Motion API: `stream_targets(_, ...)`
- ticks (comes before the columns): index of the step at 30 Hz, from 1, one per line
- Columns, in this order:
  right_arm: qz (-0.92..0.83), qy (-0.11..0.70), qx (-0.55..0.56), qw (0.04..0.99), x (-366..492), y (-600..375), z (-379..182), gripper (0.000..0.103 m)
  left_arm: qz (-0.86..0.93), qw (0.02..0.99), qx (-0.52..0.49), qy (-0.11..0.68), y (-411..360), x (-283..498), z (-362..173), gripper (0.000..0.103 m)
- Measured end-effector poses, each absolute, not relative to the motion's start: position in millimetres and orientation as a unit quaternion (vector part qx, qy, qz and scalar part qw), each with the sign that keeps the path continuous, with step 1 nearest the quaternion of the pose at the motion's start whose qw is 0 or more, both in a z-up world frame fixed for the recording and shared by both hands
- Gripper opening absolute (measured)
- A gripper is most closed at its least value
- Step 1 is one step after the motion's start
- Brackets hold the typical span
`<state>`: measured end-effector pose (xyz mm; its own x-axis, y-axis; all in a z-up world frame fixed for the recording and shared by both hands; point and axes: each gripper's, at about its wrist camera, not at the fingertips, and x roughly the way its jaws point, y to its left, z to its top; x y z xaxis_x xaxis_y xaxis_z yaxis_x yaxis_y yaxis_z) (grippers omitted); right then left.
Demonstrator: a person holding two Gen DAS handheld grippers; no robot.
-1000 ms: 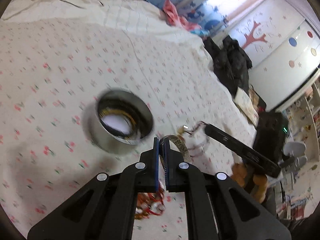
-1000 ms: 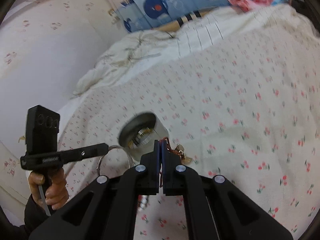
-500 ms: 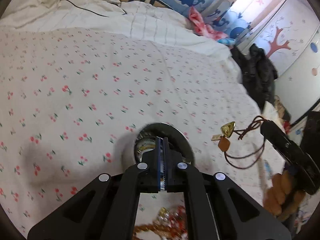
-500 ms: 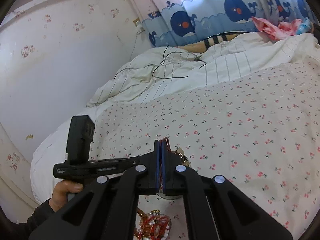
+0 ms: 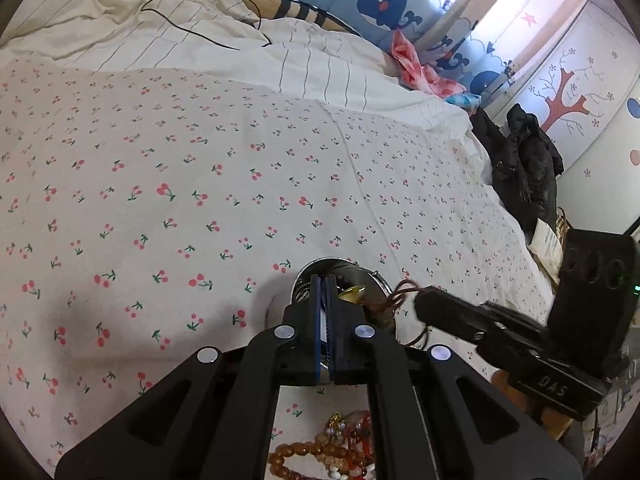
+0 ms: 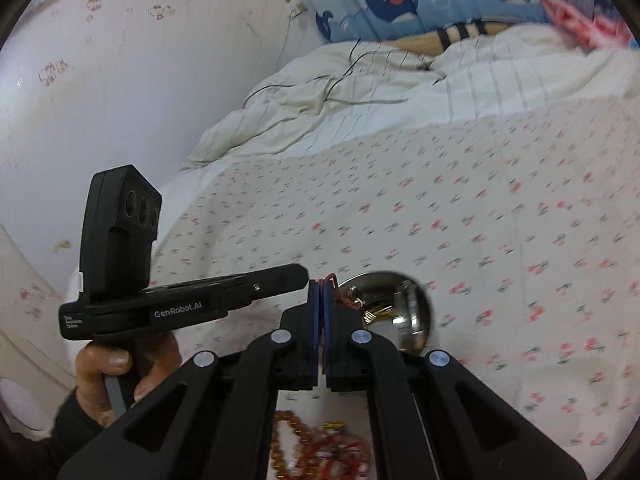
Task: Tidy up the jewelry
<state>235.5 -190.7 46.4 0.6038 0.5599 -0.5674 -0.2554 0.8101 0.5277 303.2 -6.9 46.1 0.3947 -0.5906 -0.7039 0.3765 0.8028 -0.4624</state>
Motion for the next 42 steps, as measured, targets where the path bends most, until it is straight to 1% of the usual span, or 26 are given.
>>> stream_targets(1, 0.226, 0.411, 0.188, 0.863, 243, -188, 39, 0.004, -0.293, 0.827, -0.115, 0.467, -6, 303, 46, 0.002)
stream_targets(2, 0.213, 0.43, 0.176, 0.86, 247, -187, 34, 0.01, -0.292, 0.827, -0.115, 0.467, -6, 302, 46, 0.002)
stream_targets(3, 0.203, 0.429, 0.177, 0.862, 247, -190, 33, 0.035, -0.292, 0.826, -0.114, 0.467, -6, 301, 47, 0.002)
stream_targets(4, 0.201, 0.418, 0.193, 0.864, 244, -196, 34, 0.047, -0.294, 0.825, -0.114, 0.468, -6, 301, 47, 0.002)
stream_targets(10, 0.191, 0.391, 0.218, 0.874, 238, -219, 42, 0.048, -0.297, 0.824, -0.112, 0.469, -8, 297, 48, 0.003)
stream_targets(15, 0.199, 0.423, 0.217, 0.857, 250, -211, 26, 0.048, -0.293, 0.822, -0.115, 0.475, -7, 299, 44, 0.005)
stream_targets(20, 0.287, 0.441, 0.255, 0.811, 250, -195, 17, 0.049, -0.289, 0.823, -0.12, 0.474, -4, 297, 46, 0.008)
stream_targets(23, 0.276, 0.429, 0.275, 0.815, 249, -205, 20, 0.05, -0.289, 0.825, -0.121, 0.471, -2, 296, 49, 0.01)
stream_targets(25, 0.259, 0.418, 0.296, 0.819, 247, -219, 21, 0.055, -0.289, 0.826, -0.117, 0.47, -3, 294, 51, 0.011)
stream_targets(28, 0.251, 0.417, 0.304, 0.819, 242, -228, 22, 0.055, -0.285, 0.827, -0.106, 0.472, -4, 292, 50, 0.014)
stream_targets(32, 0.202, 0.405, 0.246, 0.857, 224, -228, 38, 0.055, -0.276, 0.834, -0.072, 0.471, -4, 276, 48, 0.019)
stream_targets(33, 0.183, 0.401, 0.22, 0.87, 216, -226, 42, 0.057, -0.274, 0.837, -0.06, 0.469, -4, 270, 47, 0.02)
stream_targets(34, 0.159, 0.395, 0.187, 0.885, 204, -224, 47, 0.062, -0.273, 0.839, -0.05, 0.468, -3, 265, 47, 0.022)
stream_targets(35, 0.138, 0.391, 0.158, 0.896, 190, -223, 49, 0.064, -0.268, 0.842, -0.033, 0.468, -2, 256, 45, 0.026)
stream_targets(36, 0.128, 0.388, 0.142, 0.902, 180, -223, 48, 0.066, -0.264, 0.843, -0.025, 0.467, -1, 251, 43, 0.028)
stream_targets(37, 0.112, 0.391, 0.116, 0.906, 165, -223, 46, 0.066, -0.262, 0.844, -0.019, 0.467, 0, 246, 42, 0.032)
stream_targets(38, 0.098, 0.397, 0.097, 0.908, 154, -223, 42, 0.066, -0.26, 0.844, -0.012, 0.47, 1, 240, 38, 0.034)
stream_targets(40, 0.077, 0.411, 0.074, 0.906, 137, -226, 29, 0.066, -0.259, 0.841, 0.004, 0.474, 3, 226, 32, 0.035)
stream_targets(42, 0.07, 0.43, 0.079, 0.897, 127, -231, 17, 0.066, -0.258, 0.84, 0.016, 0.477, 4, 215, 28, 0.036)
